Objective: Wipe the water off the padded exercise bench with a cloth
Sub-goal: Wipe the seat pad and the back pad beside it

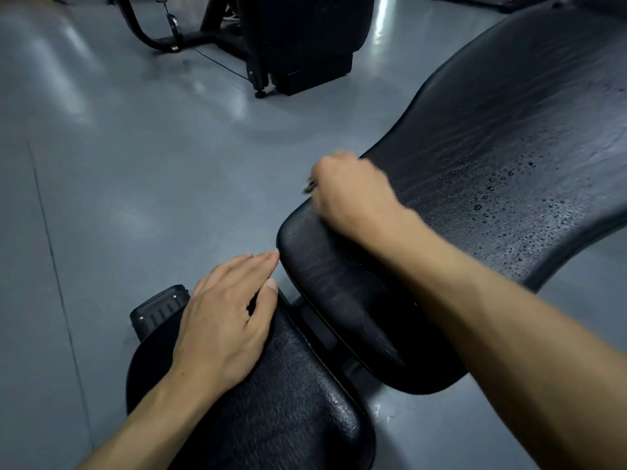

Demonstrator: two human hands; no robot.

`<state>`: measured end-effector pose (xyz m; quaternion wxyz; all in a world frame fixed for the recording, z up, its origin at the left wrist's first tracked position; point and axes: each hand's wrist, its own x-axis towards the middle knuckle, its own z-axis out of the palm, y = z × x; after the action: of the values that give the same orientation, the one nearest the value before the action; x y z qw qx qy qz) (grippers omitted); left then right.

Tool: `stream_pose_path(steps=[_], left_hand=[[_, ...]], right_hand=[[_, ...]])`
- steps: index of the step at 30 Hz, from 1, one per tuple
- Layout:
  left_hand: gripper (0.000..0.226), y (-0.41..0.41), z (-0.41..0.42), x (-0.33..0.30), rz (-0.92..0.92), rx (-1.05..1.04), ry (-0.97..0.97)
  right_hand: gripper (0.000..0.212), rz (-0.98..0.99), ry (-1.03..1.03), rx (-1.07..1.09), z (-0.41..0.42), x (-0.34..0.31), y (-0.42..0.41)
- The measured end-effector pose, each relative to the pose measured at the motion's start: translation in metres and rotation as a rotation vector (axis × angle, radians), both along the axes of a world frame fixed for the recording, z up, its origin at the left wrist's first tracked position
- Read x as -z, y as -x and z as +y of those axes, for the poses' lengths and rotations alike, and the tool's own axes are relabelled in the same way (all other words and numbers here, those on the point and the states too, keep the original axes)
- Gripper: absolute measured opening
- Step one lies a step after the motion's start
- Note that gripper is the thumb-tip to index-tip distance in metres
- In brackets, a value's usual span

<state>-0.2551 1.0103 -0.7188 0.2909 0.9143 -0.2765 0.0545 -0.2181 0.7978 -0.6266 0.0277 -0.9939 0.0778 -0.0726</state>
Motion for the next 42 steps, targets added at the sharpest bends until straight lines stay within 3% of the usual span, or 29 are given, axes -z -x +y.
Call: stream_pose_path(steps=[4,7,10,16,22,28,33,39,42], left_hand=[[0.052,0.000,0.001,0.000,0.000,0.001,0.011],[0.052,0.000,0.001,0.000,-0.009,0.004,0.011],[0.053,0.000,0.000,0.000,-0.017,0.004,0.001],[0.052,-0.001,0.002,0.000,0.006,0.011,0.012],[0.053,0.000,0.001,-0.001,-0.007,0.005,0.004],[0.054,0.000,0.001,0.000,-0.005,0.011,0.008],[0.054,0.000,0.001,0.000,-0.008,0.006,0.003],[0.056,0.001,0.001,0.000,0.002,0.003,-0.002],[0.054,0.001,0.002,0.000,0.002,0.002,0.003]], right_hand=[[0.007,-0.058,-0.042,0.150,-0.020,-0.008,-0.010],[0.023,-0.018,-0.041,-0.018,0.028,0.005,0.008],[0.026,0.026,-0.027,-0.173,0.047,0.012,0.025],[0.013,-0.089,-0.043,0.150,-0.025,-0.007,0.006],[0.023,-0.015,-0.004,-0.162,0.033,0.011,0.040],[0.016,-0.102,-0.086,0.160,-0.033,-0.008,0.020],[0.016,-0.029,-0.012,-0.084,0.024,0.014,0.049],[0.009,-0.136,-0.079,0.146,-0.036,-0.009,0.035],[0.008,-0.104,-0.044,0.038,-0.006,0.003,0.048]])
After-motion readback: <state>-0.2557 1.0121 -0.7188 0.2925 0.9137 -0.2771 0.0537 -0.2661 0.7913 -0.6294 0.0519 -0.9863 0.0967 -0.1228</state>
